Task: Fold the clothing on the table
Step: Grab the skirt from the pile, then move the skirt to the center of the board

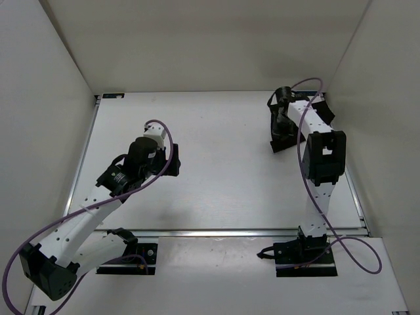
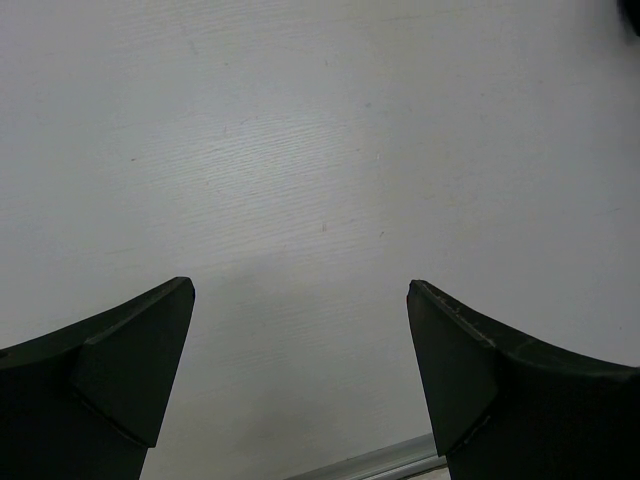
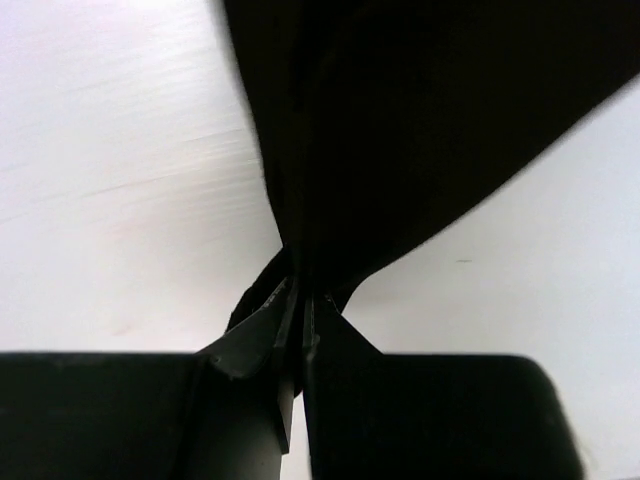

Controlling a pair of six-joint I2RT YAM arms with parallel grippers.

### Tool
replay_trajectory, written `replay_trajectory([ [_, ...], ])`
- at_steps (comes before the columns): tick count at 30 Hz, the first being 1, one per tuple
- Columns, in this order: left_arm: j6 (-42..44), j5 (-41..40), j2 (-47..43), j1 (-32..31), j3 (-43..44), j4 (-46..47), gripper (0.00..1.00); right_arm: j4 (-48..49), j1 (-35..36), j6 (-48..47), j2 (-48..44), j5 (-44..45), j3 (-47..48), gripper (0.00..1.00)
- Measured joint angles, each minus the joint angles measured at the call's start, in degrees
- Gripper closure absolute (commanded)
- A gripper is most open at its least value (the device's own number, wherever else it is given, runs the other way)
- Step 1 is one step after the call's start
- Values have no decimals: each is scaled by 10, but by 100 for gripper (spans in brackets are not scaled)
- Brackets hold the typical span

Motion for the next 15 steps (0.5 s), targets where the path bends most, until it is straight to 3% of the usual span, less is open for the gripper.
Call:
replay_trajectory([
  [6, -14, 18, 11, 10, 3, 10, 2, 25, 124, -7, -129, -87, -16, 100],
  [10, -27, 51, 65, 12, 40, 19, 1, 75, 189, 32, -322, -165, -207, 100],
  [15, -64, 117, 143, -1, 58, 45, 1, 81, 111, 77, -480, -217, -448, 100],
])
